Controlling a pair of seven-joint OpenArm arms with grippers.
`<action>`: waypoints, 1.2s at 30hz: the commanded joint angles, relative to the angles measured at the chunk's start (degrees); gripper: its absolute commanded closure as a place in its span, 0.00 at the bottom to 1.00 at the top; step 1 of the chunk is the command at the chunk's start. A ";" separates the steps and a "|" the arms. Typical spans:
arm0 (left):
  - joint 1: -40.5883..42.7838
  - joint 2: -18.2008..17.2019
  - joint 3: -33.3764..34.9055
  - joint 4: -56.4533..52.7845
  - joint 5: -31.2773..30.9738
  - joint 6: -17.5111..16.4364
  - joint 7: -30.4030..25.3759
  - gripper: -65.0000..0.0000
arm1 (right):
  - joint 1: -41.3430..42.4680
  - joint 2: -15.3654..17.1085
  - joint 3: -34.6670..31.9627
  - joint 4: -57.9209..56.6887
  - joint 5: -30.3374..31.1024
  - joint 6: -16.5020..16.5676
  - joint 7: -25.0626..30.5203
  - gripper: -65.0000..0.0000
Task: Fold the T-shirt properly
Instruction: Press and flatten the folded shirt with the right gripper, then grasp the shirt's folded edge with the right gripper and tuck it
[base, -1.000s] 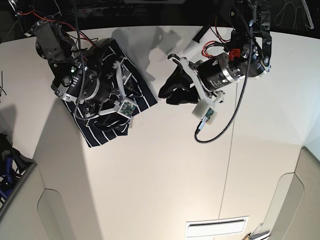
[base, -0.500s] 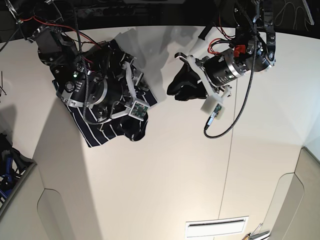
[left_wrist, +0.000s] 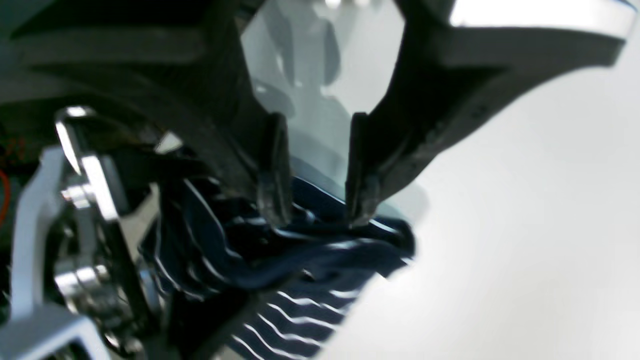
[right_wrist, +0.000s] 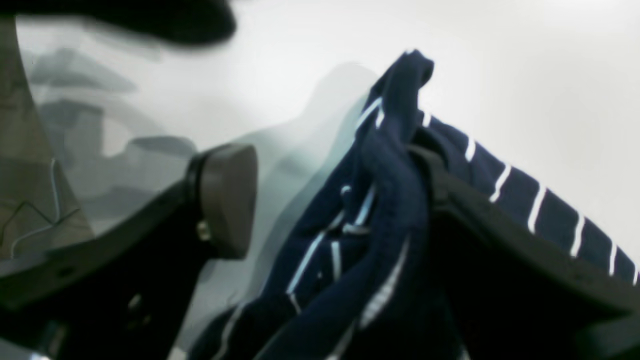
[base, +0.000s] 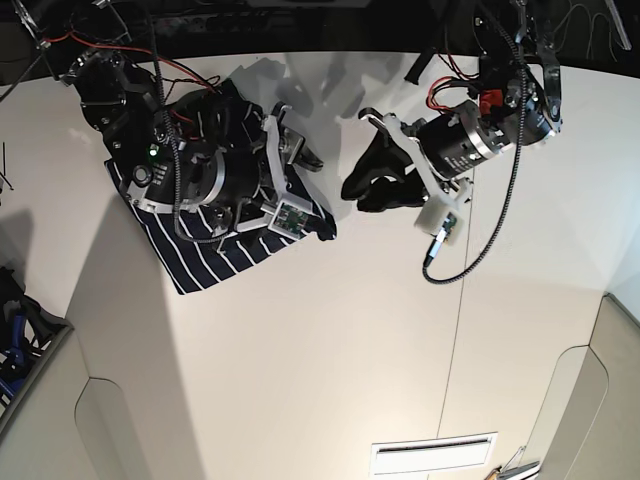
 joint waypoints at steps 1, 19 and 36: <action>-0.28 -0.07 -1.01 1.57 -1.70 -0.68 -0.85 0.70 | 0.90 -0.85 0.66 1.68 2.21 0.02 0.98 0.37; 0.02 -0.04 -7.06 1.92 -5.86 -2.19 1.97 0.70 | 0.57 -5.60 1.31 2.03 -13.14 0.70 -1.14 0.37; 0.20 -0.07 -7.58 1.92 -6.45 -2.38 2.64 0.70 | 0.57 2.32 -24.30 2.10 -24.46 -13.81 0.79 0.37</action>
